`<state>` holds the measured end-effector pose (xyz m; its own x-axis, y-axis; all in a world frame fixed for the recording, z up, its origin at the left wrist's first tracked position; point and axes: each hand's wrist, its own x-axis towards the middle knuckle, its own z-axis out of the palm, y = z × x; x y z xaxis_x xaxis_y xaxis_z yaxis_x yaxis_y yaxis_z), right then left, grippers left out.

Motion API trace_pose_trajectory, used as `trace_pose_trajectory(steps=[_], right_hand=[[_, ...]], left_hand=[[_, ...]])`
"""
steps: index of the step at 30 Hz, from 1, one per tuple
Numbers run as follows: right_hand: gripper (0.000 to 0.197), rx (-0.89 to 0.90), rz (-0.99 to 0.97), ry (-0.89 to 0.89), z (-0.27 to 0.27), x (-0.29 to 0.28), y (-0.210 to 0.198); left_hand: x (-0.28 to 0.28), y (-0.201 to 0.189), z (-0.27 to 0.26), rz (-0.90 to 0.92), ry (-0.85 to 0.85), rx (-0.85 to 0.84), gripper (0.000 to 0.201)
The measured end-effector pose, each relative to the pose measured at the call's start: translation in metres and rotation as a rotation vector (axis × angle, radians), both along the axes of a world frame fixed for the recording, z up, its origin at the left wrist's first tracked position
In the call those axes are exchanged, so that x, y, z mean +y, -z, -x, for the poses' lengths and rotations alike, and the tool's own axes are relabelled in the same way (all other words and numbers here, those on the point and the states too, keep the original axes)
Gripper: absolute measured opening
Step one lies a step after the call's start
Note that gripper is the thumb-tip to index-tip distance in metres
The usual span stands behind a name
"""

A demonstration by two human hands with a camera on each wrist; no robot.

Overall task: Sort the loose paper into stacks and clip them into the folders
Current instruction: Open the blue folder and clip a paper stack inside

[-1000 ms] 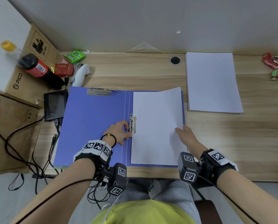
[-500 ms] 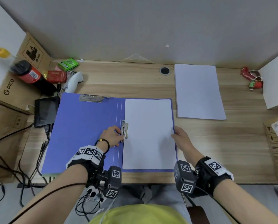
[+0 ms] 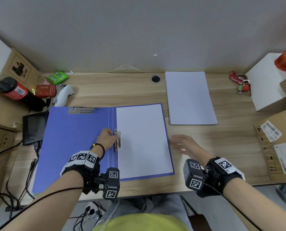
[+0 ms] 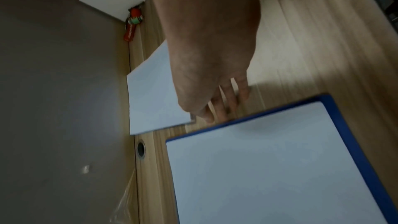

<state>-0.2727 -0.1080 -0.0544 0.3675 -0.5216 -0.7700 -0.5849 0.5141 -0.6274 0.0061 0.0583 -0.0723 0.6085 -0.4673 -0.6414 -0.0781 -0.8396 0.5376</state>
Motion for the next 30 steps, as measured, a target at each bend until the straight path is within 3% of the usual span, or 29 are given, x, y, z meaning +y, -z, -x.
trace_pose_trajectory(steps=[3, 10, 14, 21, 27, 30], right_hand=[[0.015, 0.03, 0.005, 0.11, 0.024, -0.02, -0.004], [0.014, 0.074, 0.12, 0.283, 0.071, -0.072, -0.002], [0.023, 0.125, 0.216, 0.323, 0.09, -0.099, 0.003], [0.044, 0.196, 0.246, 0.312, 0.091, -0.13, 0.016], [0.025, 0.222, 0.216, 0.225, 0.085, -0.143, 0.032], [0.043, 0.178, 0.211, 0.214, 0.082, -0.146, 0.03]], left_hand=[[-0.035, -0.02, 0.009, 0.098, 0.03, 0.086, 0.004], [-0.115, -0.039, 0.061, 0.199, 0.153, 0.258, 0.024], [-0.144, -0.034, 0.082, 0.184, 0.126, 0.313, 0.031], [-0.172, -0.015, 0.109, 0.137, 0.033, 0.407, 0.044], [-0.183, -0.009, 0.127, 0.141, 0.032, 0.435, 0.043], [-0.187, -0.01, 0.131, 0.137, 0.069, 0.415, 0.034]])
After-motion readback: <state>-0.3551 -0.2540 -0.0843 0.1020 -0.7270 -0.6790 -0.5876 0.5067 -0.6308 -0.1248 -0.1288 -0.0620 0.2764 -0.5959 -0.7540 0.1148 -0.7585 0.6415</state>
